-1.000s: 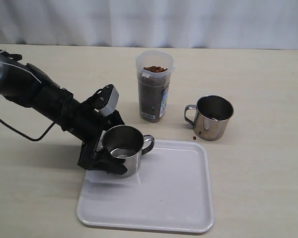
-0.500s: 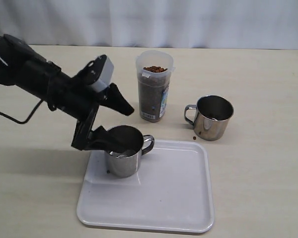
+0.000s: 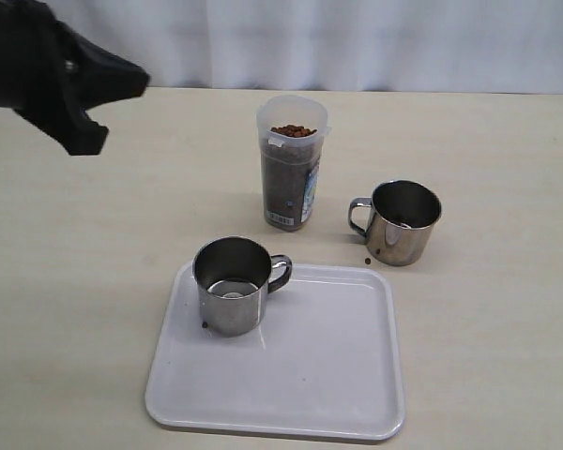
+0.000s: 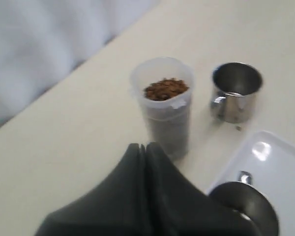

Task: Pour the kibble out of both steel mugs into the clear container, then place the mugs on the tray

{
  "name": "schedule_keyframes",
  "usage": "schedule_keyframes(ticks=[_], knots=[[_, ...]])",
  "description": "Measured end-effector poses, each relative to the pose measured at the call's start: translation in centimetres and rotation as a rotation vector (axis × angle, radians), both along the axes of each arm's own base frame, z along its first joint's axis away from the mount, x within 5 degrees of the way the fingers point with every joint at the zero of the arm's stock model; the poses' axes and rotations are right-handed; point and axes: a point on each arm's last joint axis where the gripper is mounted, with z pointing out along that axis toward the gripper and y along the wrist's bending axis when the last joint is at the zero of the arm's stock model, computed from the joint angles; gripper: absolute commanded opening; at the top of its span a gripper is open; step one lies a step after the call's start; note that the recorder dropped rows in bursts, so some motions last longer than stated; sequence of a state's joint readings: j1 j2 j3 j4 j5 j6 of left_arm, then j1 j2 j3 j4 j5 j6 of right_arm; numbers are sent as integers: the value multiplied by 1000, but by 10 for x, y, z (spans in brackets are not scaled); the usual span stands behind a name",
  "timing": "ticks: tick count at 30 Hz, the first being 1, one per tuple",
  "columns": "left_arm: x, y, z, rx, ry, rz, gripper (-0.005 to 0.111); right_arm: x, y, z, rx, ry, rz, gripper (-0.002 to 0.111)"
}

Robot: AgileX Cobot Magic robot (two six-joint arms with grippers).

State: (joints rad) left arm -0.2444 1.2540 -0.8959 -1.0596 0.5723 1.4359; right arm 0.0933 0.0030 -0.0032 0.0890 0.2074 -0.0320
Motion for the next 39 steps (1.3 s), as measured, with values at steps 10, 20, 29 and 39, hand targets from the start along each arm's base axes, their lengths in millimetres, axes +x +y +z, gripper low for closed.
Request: schedule_keyframes(ticks=[10, 20, 29, 39], knots=[[-102, 70, -25, -113, -290, 547, 0, 0, 0, 0, 0, 0, 0, 5], [-172, 104, -89, -275, -482, 739, 0, 0, 0, 0, 0, 0, 0, 5], [-180, 97, -101, -302, -452, 651, 0, 0, 0, 0, 0, 0, 0, 5], [-180, 98, -101, -306, -456, 661, 0, 0, 0, 0, 0, 0, 0, 5]])
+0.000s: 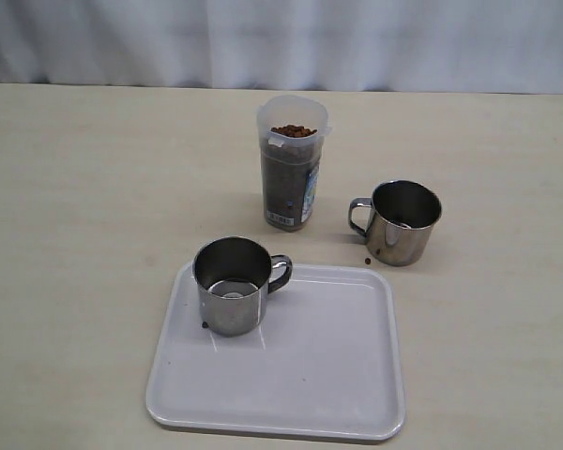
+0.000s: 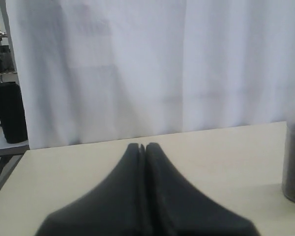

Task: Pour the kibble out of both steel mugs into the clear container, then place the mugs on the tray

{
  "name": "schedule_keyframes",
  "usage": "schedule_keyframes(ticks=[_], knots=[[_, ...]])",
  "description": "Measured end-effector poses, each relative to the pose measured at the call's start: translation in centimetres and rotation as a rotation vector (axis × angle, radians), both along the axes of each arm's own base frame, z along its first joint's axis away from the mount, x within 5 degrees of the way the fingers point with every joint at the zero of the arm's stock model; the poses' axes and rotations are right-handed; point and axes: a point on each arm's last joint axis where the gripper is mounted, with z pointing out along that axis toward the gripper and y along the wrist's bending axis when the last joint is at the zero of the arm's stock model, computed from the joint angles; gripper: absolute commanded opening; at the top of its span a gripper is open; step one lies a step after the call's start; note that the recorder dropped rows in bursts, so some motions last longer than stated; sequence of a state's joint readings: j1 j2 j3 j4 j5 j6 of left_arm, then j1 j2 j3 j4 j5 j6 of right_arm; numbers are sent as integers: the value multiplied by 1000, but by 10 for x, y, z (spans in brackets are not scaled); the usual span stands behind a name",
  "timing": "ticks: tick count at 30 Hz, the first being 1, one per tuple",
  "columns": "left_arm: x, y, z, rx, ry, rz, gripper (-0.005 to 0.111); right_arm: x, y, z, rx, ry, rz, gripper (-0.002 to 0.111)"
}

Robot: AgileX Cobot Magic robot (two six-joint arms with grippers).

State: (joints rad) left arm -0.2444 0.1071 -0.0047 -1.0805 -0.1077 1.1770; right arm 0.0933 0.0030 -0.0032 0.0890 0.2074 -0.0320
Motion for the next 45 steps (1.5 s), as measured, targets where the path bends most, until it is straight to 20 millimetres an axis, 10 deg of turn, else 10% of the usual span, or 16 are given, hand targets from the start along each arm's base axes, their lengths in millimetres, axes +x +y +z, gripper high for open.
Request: schedule_keyframes(ticks=[27, 34, 45], knots=[[-2, -8, -7, 80, 57, -92, 0, 0, 0, 0, 0, 0, 0, 5], [-9, 13, -13, 55, 101, 228, 0, 0, 0, 0, 0, 0, 0, 5], [-9, 11, -16, -27, 134, 215, 0, 0, 0, 0, 0, 0, 0, 5]])
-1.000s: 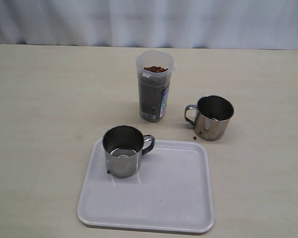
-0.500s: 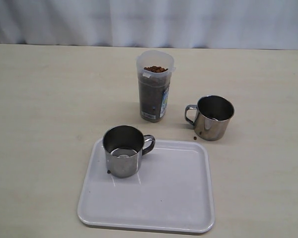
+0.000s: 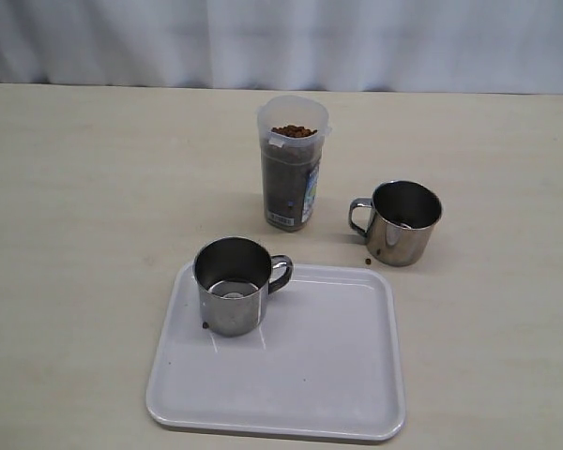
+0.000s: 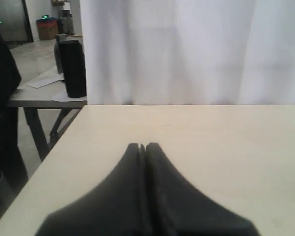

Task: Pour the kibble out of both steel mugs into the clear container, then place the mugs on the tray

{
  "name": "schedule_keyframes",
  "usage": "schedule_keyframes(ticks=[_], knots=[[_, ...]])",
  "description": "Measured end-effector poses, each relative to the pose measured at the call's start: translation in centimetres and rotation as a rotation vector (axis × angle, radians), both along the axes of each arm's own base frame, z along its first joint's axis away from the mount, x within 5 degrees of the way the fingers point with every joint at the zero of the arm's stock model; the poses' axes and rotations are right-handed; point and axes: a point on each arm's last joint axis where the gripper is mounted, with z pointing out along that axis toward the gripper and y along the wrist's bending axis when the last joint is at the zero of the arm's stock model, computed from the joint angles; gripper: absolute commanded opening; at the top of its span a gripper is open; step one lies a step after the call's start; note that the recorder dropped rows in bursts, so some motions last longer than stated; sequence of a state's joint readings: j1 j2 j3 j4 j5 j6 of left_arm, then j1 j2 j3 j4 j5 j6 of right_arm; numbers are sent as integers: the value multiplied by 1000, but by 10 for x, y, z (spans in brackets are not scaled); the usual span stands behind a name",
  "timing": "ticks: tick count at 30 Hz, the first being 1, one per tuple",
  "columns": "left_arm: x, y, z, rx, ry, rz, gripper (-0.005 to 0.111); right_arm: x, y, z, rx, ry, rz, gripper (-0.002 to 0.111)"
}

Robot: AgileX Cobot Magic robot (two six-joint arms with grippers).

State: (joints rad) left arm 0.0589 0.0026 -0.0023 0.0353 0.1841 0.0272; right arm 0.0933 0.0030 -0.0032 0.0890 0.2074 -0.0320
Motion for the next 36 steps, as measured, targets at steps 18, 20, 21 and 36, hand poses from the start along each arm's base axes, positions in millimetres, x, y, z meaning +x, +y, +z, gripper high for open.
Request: schedule_keyframes(ticks=[18, 20, 21, 36], knots=[[0, -4, 0, -9, 2, -76, 0, 0, 0, 0, 0, 0, 0, 5], [0, -5, 0, -19, 2, -77, 0, 0, 0, 0, 0, 0, 0, 5], [0, -5, 0, -28, 1, -78, 0, 0, 0, 0, 0, 0, 0, 5], [0, -5, -1, -44, 5, -79, 0, 0, -1, 0, -126, -13, 5, 5]])
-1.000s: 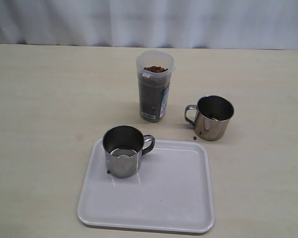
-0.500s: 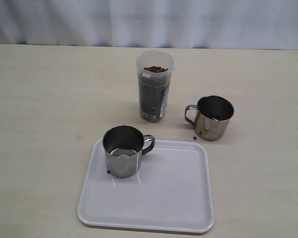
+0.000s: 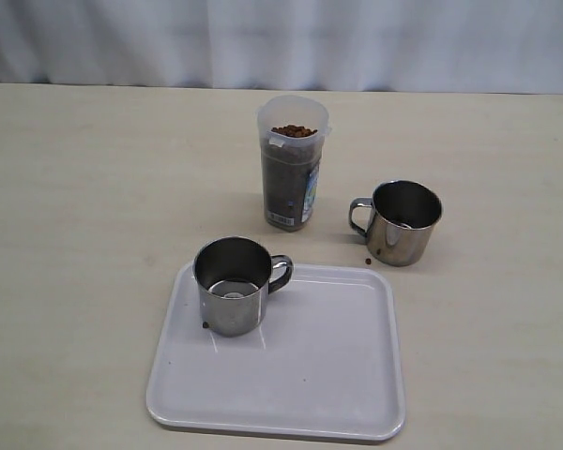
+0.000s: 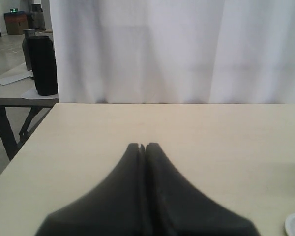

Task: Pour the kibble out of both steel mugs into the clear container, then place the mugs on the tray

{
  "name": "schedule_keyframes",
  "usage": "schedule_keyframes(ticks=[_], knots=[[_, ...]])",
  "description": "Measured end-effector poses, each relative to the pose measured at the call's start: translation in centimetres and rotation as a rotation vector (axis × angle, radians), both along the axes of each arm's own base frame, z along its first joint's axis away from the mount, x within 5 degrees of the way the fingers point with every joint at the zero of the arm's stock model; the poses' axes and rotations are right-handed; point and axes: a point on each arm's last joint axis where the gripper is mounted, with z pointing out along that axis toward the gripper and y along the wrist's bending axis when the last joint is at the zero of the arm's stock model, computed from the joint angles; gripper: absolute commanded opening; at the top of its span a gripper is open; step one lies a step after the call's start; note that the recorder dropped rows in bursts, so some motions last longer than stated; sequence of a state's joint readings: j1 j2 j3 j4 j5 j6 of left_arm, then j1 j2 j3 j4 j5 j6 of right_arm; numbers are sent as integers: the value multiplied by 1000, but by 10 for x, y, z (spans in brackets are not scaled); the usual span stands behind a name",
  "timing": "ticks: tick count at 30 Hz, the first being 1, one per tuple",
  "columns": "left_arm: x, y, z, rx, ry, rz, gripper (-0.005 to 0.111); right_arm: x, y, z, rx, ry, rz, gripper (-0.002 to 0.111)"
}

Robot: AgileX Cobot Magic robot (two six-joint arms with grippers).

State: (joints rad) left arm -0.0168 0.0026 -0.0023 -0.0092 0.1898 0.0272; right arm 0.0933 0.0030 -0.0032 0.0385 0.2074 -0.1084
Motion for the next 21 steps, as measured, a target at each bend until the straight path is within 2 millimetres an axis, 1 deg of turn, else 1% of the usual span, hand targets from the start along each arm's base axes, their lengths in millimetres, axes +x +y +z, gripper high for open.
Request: schedule_keyframes(ticks=[3, 7, 10, 12, 13, 14, 15, 16, 18, 19, 21], knots=[[0, 0, 0, 0, 0, 0, 0, 1, 0, 4, -10, -50, -1, 5], [0, 0, 0, 0, 0, 0, 0, 0, -1, 24, 3, -272, -11, 5], [0, 0, 0, 0, 0, 0, 0, -3, -2, 36, 15, -404, -17, 5], [0, 0, 0, 0, 0, 0, 0, -5, -2, 43, 97, -482, -12, 5], [0, 0, 0, 0, 0, 0, 0, -7, -3, 48, 198, -529, 2, 5], [0, 0, 0, 0, 0, 0, 0, -8, -3, 50, 309, -543, 22, 5], [0, 0, 0, 0, 0, 0, 0, -9, -2, 52, 365, -553, 39, 5], [0, 0, 0, 0, 0, 0, 0, -9, -1, 52, 367, -554, 59, 5], [0, 0, 0, 0, 1, 0, 0, -6, 5, 50, 296, -511, 101, 5], [0, 0, 0, 0, 1, 0, 0, -1, 8, 47, 273, -466, 120, 5], [0, 0, 0, 0, 2, 0, 0, 10, 13, 41, 239, -364, 145, 10]])
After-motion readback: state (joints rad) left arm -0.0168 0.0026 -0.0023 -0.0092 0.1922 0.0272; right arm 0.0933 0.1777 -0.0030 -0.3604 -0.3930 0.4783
